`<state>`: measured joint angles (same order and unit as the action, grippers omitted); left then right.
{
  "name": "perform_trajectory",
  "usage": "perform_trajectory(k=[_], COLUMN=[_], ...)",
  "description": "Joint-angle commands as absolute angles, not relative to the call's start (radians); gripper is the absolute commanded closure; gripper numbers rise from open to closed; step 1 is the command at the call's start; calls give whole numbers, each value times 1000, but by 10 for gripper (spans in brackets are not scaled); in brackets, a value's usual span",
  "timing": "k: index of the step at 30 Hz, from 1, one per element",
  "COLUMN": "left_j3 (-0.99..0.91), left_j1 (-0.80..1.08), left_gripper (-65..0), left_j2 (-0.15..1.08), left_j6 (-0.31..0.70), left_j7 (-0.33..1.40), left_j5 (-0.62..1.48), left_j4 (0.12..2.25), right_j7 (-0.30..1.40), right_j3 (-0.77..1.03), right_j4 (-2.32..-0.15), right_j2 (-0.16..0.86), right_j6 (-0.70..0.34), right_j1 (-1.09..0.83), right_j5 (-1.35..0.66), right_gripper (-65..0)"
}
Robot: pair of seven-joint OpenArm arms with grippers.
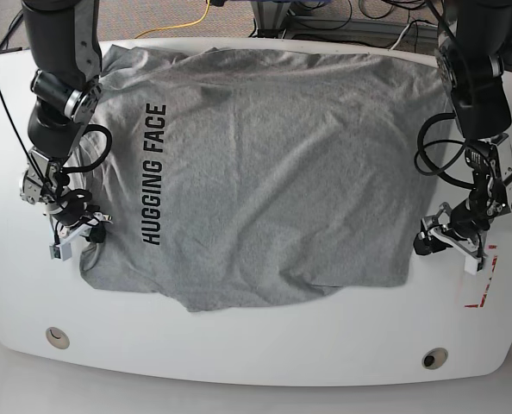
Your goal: Layout the t-shirt on the table in an organized manner, then fold the t-shirt properly
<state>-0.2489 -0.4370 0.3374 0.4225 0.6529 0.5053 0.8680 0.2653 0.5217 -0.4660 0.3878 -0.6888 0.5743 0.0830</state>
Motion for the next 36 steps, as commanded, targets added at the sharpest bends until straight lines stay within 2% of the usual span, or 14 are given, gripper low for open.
perform_trajectory(k=[1, 13, 21, 36], left_j3=[-237, -84, -77, -45], left_j1=[-496, -624, -627, -627], left_gripper=[-389, -389, -389, -381], left_j2=[367, 363, 303, 223], left_j6=[432, 432, 430, 430], left_j7=[590, 503, 492, 472], left_j5=[526, 529, 527, 467], left_j4=[788, 578, 561, 561], right_j7=[262, 262, 262, 329], right_j3=[519, 519, 521, 519], right_j4=[-483, -484, -487, -707], right_j2=[403, 401, 401, 360], right_j6=[-698, -698, -698, -698], right_j1=[595, 575, 575, 490], right_j5=[85, 79, 77, 77], right_gripper=[-38, -38, -36, -36])
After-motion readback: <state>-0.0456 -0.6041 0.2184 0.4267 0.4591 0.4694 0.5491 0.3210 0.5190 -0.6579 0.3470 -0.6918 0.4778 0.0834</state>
